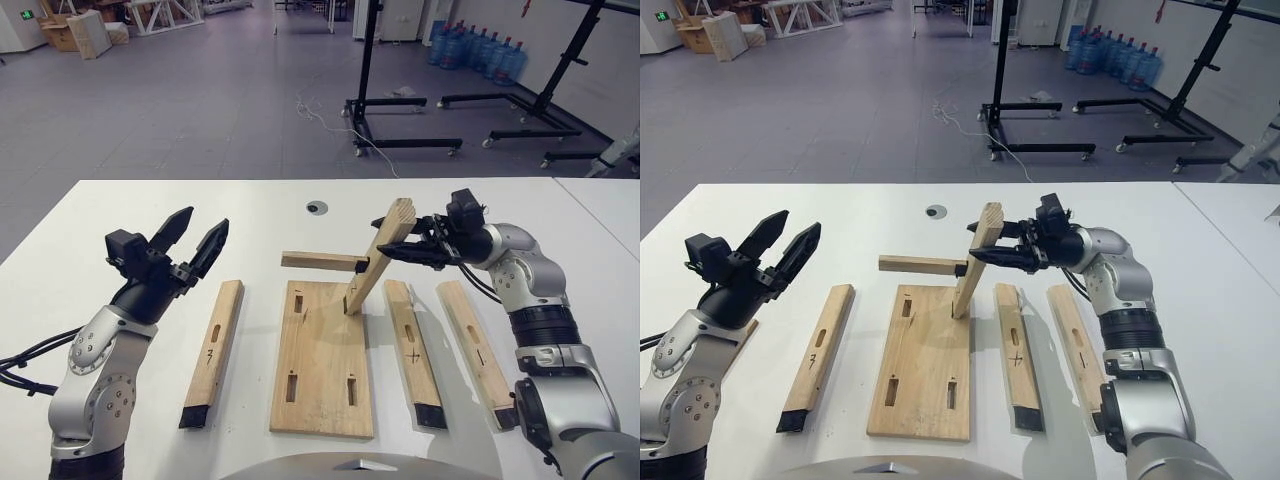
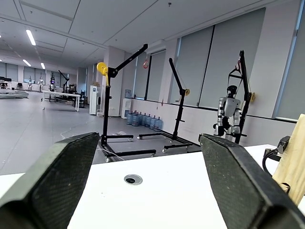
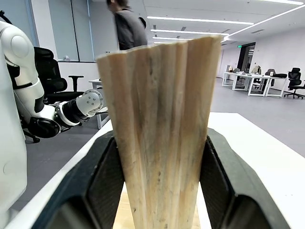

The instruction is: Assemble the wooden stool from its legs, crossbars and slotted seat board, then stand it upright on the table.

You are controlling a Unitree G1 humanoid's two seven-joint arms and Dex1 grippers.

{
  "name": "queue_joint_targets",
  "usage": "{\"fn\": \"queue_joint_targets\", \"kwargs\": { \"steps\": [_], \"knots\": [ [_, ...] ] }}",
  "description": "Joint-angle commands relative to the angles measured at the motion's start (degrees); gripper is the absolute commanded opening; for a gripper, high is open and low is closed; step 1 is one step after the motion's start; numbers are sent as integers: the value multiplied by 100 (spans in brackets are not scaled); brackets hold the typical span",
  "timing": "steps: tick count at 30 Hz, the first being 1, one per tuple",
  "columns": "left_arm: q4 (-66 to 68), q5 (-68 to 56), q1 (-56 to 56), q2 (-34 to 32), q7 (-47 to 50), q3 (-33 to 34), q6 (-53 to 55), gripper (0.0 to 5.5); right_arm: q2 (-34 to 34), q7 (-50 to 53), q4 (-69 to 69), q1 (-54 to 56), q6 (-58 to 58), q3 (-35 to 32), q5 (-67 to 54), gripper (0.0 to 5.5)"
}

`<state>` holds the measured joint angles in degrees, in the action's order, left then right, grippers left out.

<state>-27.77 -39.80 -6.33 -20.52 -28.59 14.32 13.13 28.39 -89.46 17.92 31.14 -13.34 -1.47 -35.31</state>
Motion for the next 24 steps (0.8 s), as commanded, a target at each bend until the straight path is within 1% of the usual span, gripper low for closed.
{"fn": "queue_joint_targets", "kwargs": {
  "steps": [1, 6, 9, 15, 19, 20, 24],
  "knots": [
    [67, 120, 12, 9, -23, -57, -28, 383, 15, 309, 241, 54, -222, 198, 367, 205],
    [55, 132, 40, 12, -134, -231, -19, 383, 28, 606, 97, 118, -841, 278, 269, 205],
    [69, 234, 28, 66, -101, -319, -89, 383, 122, 427, -83, 49, -980, 450, 312, 205],
    [151, 363, -78, 132, -72, -280, -193, 383, 59, 422, -68, -102, -157, 477, 559, 205],
    [231, 374, -15, 100, -86, -212, -201, 383, 88, 700, 75, -48, 10, 529, 731, 205],
    [251, 393, -2, 111, -85, -220, -213, 383, 118, 722, 74, -2, -113, 536, 685, 244],
    [340, 490, -5, 148, -121, -274, -284, 383, 150, 780, -49, 112, -604, 384, 454, 309]
  ]
}}
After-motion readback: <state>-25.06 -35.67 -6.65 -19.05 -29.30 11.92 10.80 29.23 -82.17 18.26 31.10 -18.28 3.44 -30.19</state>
